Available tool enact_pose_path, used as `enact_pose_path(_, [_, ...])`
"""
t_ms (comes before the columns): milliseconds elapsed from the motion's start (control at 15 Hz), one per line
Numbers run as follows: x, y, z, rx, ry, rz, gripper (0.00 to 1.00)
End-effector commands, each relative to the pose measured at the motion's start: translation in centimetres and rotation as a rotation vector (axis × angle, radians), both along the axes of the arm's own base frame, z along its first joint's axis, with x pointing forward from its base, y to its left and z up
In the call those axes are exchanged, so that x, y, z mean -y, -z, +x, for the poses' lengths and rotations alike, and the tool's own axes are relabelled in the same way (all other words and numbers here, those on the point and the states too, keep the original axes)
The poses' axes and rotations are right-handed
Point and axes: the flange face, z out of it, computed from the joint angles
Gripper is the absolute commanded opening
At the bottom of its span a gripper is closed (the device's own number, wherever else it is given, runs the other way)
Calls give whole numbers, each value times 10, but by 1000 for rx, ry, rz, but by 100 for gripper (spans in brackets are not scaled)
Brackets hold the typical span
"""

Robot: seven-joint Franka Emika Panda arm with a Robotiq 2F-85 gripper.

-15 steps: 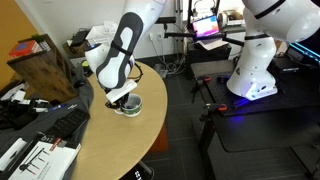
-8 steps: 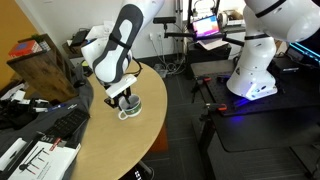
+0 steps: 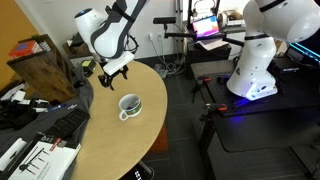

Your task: Move the mug to the left

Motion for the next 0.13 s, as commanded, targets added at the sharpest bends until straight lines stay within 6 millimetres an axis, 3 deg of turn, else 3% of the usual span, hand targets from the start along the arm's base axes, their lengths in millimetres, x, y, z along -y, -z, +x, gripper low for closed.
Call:
enact_pose_path(0, [0, -8, -10, -20, -41, -29, 100])
enact_pose_path(67, [1, -5, -10, -49, -29, -32, 100])
